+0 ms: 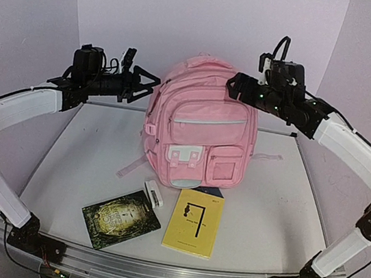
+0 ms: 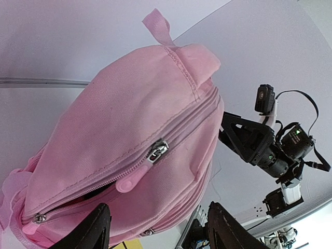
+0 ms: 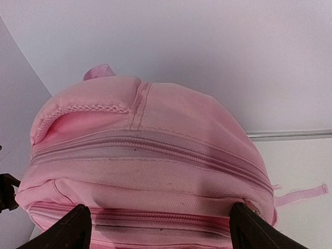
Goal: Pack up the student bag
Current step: Zip the student bag at the center of the board.
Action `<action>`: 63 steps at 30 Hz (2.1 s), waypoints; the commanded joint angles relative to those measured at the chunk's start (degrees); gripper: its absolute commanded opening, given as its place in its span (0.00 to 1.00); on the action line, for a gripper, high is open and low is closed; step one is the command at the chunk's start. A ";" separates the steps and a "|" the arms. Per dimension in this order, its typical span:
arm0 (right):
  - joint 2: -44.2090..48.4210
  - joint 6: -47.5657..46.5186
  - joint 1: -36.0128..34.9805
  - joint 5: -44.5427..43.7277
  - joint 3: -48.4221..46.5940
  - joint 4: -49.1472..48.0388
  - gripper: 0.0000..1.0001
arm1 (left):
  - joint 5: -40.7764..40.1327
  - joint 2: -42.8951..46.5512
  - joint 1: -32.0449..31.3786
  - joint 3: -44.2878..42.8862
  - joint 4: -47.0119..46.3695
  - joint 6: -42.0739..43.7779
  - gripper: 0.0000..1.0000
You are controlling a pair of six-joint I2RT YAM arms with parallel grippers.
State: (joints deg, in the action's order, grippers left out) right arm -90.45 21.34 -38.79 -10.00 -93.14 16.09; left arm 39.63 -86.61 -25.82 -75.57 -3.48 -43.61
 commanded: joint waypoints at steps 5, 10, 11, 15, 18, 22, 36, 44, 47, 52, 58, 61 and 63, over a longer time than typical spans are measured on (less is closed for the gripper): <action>1.21 0.79 0.88 4.19 2.15 -4.68 0.92 | 2.08 -1.72 -0.06 0.59 -5.90 -5.44 0.64; 1.75 1.37 1.21 -1.61 3.16 -4.60 0.98 | 3.00 -2.80 -0.06 0.89 -7.68 -6.90 0.64; 1.92 1.34 1.32 -1.73 3.49 -4.62 0.98 | 3.06 -3.13 -0.05 0.67 -7.48 -6.85 0.63; 2.96 -0.17 1.56 0.41 4.51 -4.76 0.98 | 3.17 -4.13 -0.03 -0.14 -7.43 -6.80 0.63; 3.72 -1.58 1.64 2.92 5.52 -5.30 0.98 | 3.13 -4.59 -0.03 -0.19 -8.11 -7.24 0.63; 4.35 -2.03 1.76 5.77 7.27 -6.03 0.98 | 4.34 -5.82 -0.02 -0.59 -10.57 -8.69 0.63; 4.18 -0.05 1.78 7.38 10.37 -7.54 0.94 | 8.11 -7.02 -0.04 -1.81 -17.05 -10.34 0.49; 4.45 0.26 1.79 7.39 10.93 -7.89 0.94 | 7.82 -7.06 -0.02 -2.12 -16.16 -9.09 0.42; 4.58 0.34 1.77 7.20 11.20 -7.91 0.94 | 7.40 -6.80 -0.02 -1.56 -16.55 -8.77 0.34; 4.59 0.43 1.75 7.10 11.54 -8.01 0.93 | 6.95 -6.66 -0.02 -1.53 -16.73 -8.29 0.24; 4.65 0.71 1.73 7.10 11.74 -8.11 0.93 | 6.46 -6.95 -0.02 -2.08 -16.18 -7.84 0.20; 4.82 0.64 1.76 6.56 11.98 -8.09 0.93 | 6.35 -7.22 -0.02 -2.39 -15.95 -7.78 0.14; 4.94 0.56 1.79 5.95 12.23 -8.09 0.89 | 5.77 -6.86 -0.04 -2.11 -15.70 -7.45 0.07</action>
State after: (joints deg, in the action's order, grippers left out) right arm -86.80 21.08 -36.88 -4.52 -82.25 6.68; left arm 46.28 -93.19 -25.82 -74.98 -17.06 -52.27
